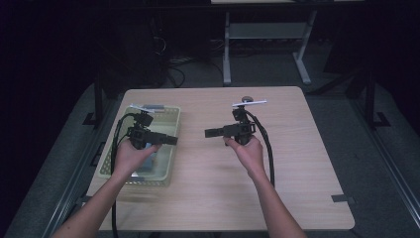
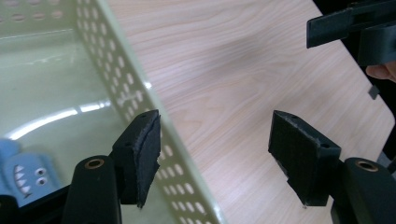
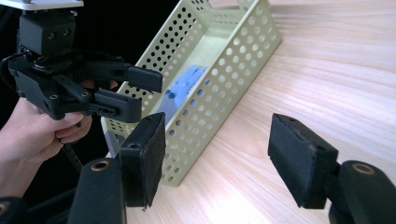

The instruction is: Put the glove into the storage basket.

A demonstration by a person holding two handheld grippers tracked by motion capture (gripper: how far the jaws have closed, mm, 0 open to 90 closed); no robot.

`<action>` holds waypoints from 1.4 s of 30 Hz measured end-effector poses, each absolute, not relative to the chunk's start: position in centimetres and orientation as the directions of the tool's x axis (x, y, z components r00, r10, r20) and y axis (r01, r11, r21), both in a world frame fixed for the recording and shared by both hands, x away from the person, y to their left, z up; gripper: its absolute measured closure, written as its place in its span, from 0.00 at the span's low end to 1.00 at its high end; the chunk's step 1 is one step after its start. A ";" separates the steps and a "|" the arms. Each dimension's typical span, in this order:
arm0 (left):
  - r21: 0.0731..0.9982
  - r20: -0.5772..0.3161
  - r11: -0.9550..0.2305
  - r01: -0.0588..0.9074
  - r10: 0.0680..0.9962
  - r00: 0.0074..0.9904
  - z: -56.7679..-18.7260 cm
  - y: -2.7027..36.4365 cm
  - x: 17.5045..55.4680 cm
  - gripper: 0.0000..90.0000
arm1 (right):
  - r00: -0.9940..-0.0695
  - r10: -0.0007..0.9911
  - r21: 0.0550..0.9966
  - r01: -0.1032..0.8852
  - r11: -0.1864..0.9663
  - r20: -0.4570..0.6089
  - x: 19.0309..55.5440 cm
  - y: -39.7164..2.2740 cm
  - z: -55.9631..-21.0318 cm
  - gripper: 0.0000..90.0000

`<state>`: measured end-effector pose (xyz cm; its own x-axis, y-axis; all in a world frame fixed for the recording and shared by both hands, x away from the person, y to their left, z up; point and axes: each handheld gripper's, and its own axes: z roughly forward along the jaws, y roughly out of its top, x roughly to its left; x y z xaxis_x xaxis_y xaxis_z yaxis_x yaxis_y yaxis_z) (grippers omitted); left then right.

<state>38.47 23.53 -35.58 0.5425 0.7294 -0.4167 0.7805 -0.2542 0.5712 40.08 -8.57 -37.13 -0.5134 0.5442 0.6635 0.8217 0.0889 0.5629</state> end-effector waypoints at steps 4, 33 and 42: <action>0.578 -0.417 -0.262 0.773 0.719 0.556 -35.6 22.7 38.3 0.38 | -0.501 0.550 0.562 0.824 0.069 0.668 39.9 -9.6 -37.0 0.40; 0.599 -0.430 -0.323 0.733 0.643 0.634 -36.1 16.0 36.7 0.32 | -0.417 0.603 0.544 0.838 -0.035 0.680 37.8 -18.5 -39.0 0.39; 0.595 -0.436 -0.328 0.734 0.635 0.638 -36.7 14.5 36.6 0.31 | -0.394 0.624 0.538 0.841 -0.051 0.675 37.4 -20.3 -39.4 0.39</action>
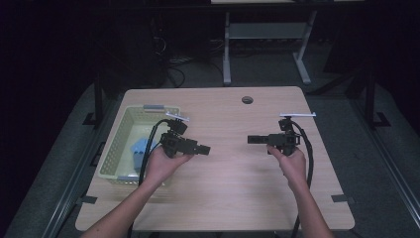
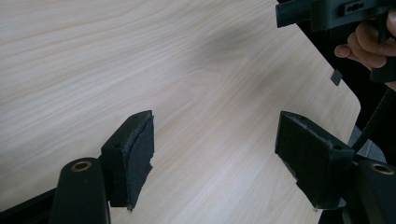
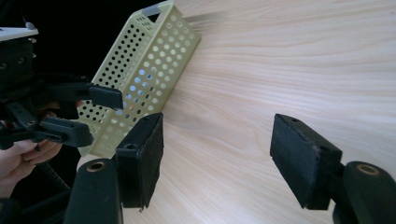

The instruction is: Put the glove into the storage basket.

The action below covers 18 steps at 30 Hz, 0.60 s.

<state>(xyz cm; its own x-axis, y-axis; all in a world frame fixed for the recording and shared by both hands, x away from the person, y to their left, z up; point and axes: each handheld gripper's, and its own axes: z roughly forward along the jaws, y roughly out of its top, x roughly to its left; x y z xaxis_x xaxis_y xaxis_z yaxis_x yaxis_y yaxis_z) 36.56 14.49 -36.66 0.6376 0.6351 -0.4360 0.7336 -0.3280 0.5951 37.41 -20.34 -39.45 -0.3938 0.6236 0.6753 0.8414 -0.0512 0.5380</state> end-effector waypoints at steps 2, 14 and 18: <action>0.604 -0.423 -0.332 0.724 0.636 0.645 -36.7 14.1 36.4 0.31 | -0.387 0.626 0.533 0.844 -0.055 0.677 37.2 -20.9 -39.7 0.39; 0.602 -0.440 -0.335 0.725 0.618 0.651 -38.0 12.5 35.9 0.30 | -0.349 0.645 0.513 0.855 -0.078 0.680 36.3 -23.6 -40.9 0.38; 0.598 -0.448 -0.334 0.729 0.615 0.649 -38.7 12.0 35.7 0.30 | -0.338 0.646 0.503 0.860 -0.083 0.685 36.1 -24.1 -41.4 0.37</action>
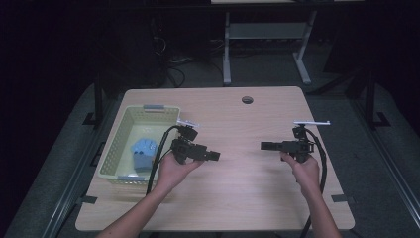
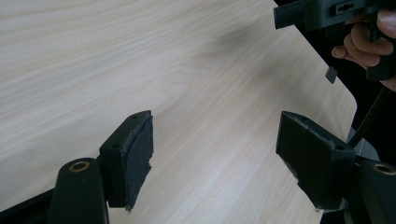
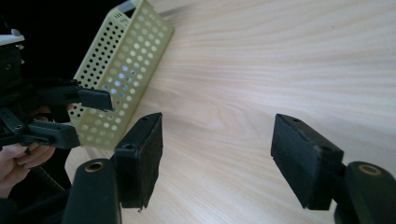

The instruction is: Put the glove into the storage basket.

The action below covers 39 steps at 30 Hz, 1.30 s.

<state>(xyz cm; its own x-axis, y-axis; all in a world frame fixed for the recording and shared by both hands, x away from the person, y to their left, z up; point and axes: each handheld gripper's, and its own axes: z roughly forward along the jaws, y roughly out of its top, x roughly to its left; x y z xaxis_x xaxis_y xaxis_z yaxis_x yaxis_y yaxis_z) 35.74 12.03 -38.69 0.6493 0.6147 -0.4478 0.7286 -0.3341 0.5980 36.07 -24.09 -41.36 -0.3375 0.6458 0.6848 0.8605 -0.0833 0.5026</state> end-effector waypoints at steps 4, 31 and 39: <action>0.597 -0.455 -0.333 0.730 0.610 0.649 -39.5 11.4 35.3 0.29 | -0.326 0.646 0.495 0.864 -0.093 0.690 35.6 -24.8 -42.2 0.37; 0.624 -0.501 -0.300 0.721 0.554 0.664 -43.2 10.0 32.1 0.25 | -0.271 0.659 0.464 0.876 -0.134 0.702 32.3 -29.1 -45.0 0.35; 0.623 -0.507 -0.306 0.719 0.542 0.670 -43.9 10.5 31.1 0.25 | -0.289 0.663 0.466 0.879 -0.103 0.691 31.3 -28.8 -45.0 0.34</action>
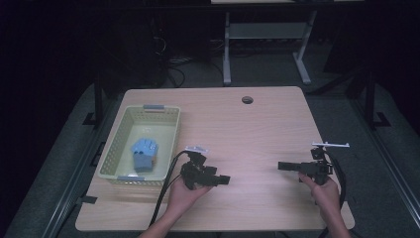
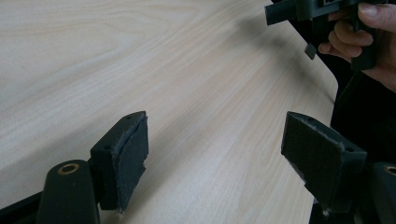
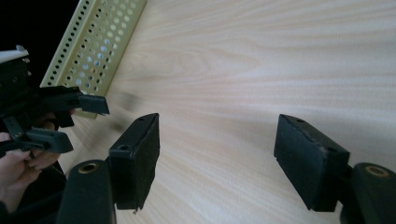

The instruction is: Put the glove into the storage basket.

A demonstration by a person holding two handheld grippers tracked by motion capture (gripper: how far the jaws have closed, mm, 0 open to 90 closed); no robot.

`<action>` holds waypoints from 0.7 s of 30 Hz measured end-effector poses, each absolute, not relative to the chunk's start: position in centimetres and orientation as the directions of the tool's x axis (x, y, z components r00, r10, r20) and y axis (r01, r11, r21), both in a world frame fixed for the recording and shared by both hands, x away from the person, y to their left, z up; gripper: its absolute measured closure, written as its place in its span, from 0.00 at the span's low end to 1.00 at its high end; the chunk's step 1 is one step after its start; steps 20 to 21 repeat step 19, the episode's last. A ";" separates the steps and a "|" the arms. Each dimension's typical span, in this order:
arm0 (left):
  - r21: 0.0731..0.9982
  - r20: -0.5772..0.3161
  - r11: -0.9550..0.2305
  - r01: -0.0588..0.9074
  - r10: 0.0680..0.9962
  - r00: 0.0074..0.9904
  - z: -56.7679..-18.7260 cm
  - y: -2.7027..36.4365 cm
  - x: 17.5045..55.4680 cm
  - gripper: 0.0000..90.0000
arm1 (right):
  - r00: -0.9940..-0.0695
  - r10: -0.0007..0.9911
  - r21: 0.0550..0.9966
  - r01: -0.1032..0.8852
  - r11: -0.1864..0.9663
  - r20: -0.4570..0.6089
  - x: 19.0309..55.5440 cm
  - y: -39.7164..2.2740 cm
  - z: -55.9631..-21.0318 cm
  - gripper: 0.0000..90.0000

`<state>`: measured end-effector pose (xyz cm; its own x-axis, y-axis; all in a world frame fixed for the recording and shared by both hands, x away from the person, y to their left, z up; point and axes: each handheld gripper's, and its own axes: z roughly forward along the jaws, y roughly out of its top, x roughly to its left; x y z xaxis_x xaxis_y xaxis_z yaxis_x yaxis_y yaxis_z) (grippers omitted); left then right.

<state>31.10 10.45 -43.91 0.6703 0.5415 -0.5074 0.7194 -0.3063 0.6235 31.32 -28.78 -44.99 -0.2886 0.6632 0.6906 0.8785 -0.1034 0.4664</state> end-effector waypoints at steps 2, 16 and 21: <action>0.629 -0.504 -0.303 0.716 0.542 0.673 -43.9 10.6 30.9 0.26 | -0.290 0.664 0.466 0.879 -0.099 0.689 31.1 -28.8 -45.0 0.34; 0.632 -0.517 -0.333 0.700 0.492 0.700 -44.7 11.3 28.8 0.31 | -0.323 0.632 0.498 0.859 -0.117 0.705 28.3 -28.9 -46.5 0.30; 0.632 -0.512 -0.346 0.693 0.484 0.709 -44.7 11.1 28.5 0.29 | -0.336 0.633 0.504 0.858 -0.101 0.698 28.2 -28.5 -46.5 0.30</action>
